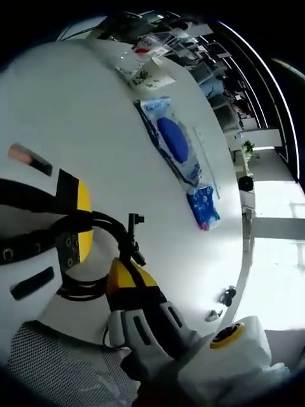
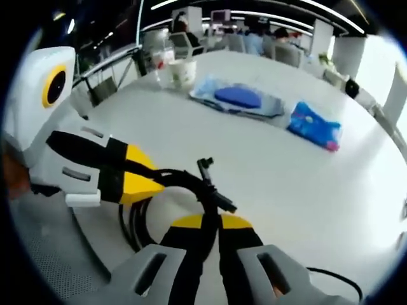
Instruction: Arrange the tabletop items into an orderly group along one side of the table until the central work area is clear of visible clutter.
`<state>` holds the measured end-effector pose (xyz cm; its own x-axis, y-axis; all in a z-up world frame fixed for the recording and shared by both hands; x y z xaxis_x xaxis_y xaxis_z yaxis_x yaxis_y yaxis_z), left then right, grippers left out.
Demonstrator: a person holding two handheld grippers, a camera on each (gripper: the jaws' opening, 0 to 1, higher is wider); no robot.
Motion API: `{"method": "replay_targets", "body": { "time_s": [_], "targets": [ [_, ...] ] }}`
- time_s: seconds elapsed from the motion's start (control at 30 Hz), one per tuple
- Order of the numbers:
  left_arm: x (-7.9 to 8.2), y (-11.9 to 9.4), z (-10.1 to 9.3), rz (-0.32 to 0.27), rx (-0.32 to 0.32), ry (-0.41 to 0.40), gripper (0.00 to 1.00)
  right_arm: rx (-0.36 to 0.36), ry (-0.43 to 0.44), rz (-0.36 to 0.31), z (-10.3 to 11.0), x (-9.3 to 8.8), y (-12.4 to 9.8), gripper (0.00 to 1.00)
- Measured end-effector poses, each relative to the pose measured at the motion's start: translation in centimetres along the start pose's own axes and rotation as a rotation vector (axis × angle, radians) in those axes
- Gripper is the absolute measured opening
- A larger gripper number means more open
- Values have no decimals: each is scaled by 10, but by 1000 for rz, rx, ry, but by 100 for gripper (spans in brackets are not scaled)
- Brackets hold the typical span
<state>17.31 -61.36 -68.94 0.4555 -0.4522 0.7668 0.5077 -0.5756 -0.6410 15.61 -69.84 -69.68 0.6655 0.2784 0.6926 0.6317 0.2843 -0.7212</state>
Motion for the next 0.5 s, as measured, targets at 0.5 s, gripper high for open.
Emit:
{"method": "replay_targets", "body": {
  "time_s": [0.5],
  "targets": [
    [31,6,11,-44,6,-18,4,-25,33,-41,-22,27,6,3]
  ]
}}
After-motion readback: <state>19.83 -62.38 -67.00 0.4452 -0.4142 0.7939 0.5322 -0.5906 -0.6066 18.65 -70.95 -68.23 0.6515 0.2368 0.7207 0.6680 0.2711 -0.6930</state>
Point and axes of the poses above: the point that each gripper's makers call its tool centre point, and the gripper's own axes: y roughly forward along the fingers, z roughly to its left, x roughly out of its top, the point moved 3 cm from there along -y, roughly backward along the fingers, and after that the axes turned 4 degrees about -z, right-handed, at the moved point
